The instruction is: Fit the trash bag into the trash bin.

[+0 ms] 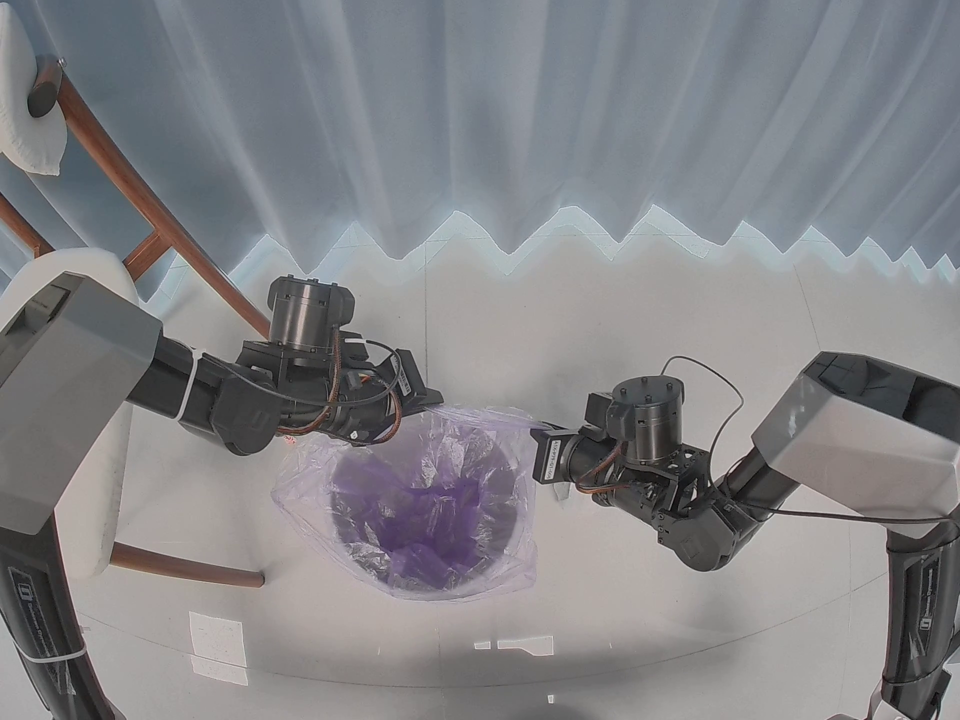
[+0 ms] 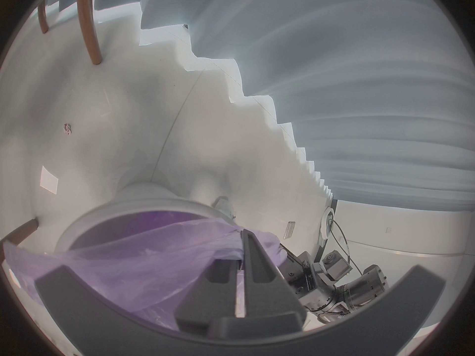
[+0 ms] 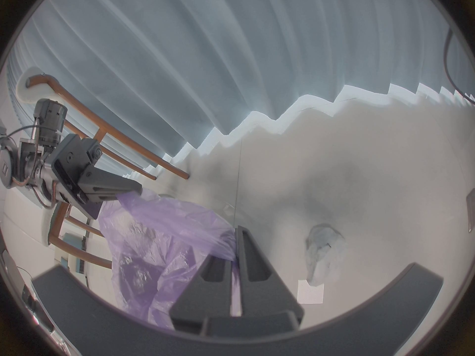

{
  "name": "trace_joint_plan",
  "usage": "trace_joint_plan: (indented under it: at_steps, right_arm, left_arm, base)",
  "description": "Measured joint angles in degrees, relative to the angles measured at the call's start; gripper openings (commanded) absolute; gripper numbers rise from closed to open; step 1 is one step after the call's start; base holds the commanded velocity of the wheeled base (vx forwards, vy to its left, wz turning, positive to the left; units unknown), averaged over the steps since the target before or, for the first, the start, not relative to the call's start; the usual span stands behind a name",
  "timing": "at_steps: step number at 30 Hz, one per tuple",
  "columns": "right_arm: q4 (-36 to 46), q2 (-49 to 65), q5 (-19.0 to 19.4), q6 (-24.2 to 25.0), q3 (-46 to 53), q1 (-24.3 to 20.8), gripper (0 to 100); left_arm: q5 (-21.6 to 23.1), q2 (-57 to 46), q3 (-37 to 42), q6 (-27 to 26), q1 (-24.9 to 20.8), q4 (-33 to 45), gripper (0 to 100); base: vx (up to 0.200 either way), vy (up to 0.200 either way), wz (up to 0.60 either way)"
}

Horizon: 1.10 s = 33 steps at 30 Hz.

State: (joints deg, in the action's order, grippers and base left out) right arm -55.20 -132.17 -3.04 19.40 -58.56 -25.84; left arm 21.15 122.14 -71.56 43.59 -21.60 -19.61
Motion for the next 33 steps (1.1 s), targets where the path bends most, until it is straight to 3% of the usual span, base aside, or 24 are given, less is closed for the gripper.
trace_joint_plan:
  at_steps: [10,11,17,20,26,33]
  right_arm:
    - [-0.1,-2.0,1.2,-0.1,-6.5,0.0,0]
    - [-0.2,-2.0,1.1,-0.1,-6.6,0.0,100]
    - [-3.8,-1.7,1.7,0.1,-5.6,0.5,100]
    - [-5.6,-0.9,4.6,0.1,-3.2,0.6,100]
    - [-9.1,2.6,10.0,0.0,8.5,0.7,100]
    - [-21.0,4.9,11.9,-0.4,20.1,1.2,100]
  left_arm:
    - [-0.1,1.8,-4.4,2.0,1.2,0.0,0]
    - [-0.2,1.8,-4.8,2.5,1.3,0.1,0]
    - [-0.3,2.0,-6.4,3.3,1.7,0.2,0]
    - [-0.4,2.0,-6.6,3.3,1.8,0.3,0]
    - [-0.4,2.1,-6.7,3.3,2.1,0.3,0]
    - [-0.3,2.7,-6.9,3.3,3.1,0.2,0]
  base:
    - [0.0,0.0,0.0]
    - [0.0,0.0,0.0]
    - [0.0,0.0,0.0]
    - [0.0,0.0,0.0]
    - [0.0,0.0,0.0]
    - [0.0,0.0,0.0]
